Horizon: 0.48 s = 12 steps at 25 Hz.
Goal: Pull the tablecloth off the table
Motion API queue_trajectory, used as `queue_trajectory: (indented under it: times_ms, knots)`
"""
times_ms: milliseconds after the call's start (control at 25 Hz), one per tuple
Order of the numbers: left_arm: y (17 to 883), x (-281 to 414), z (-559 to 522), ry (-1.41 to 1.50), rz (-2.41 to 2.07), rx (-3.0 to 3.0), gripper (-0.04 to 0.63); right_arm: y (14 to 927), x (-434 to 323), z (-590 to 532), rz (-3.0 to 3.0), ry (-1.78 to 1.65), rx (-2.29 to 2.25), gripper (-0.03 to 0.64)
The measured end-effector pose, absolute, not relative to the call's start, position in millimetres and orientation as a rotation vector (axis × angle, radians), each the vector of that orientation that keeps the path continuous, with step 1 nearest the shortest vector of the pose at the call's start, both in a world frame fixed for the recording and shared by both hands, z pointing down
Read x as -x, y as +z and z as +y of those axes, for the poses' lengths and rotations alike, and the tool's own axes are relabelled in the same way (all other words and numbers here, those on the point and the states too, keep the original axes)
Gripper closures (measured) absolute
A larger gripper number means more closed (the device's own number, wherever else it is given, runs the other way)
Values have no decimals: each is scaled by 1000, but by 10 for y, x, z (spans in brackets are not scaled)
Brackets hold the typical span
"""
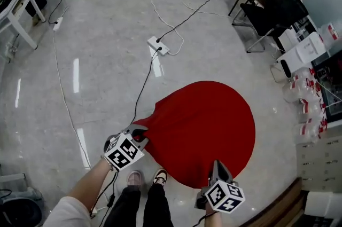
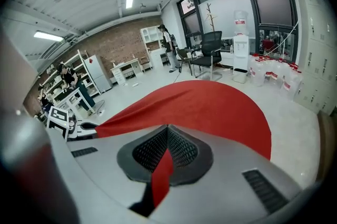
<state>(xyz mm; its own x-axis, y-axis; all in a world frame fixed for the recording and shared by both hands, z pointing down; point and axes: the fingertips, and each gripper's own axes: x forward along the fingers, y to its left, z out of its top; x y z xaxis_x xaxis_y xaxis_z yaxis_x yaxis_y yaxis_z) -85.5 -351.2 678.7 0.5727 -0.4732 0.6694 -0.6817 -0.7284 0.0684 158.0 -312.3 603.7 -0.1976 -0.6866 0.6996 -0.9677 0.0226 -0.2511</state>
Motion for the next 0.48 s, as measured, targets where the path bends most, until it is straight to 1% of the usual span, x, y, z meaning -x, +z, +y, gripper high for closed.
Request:
queue_trajectory:
  times_ms: [320,360,400,440,480]
  knots:
    - [6258,692,-3372,840,-1069,-2418,577,6021,-1650,-3163,-1966,1020,-1573,585]
    - [6203,666,-3350,821,-1073,-2406,577,6026,-1650,-3183,-1972,1015,-1553,569]
    - [6152,640,-3328,807,-1076,-2396,577,6037,-1648,-3208,-1976,1005,-1527,496]
    - [6105,620,-3307,797,-1079,-2387,577,6053,-1644,-3238,-1979,988,-1500,459]
    - [6057,604,-3287,788,-1081,-2382,577,6074,-1636,-3272,-1982,967,-1474,459]
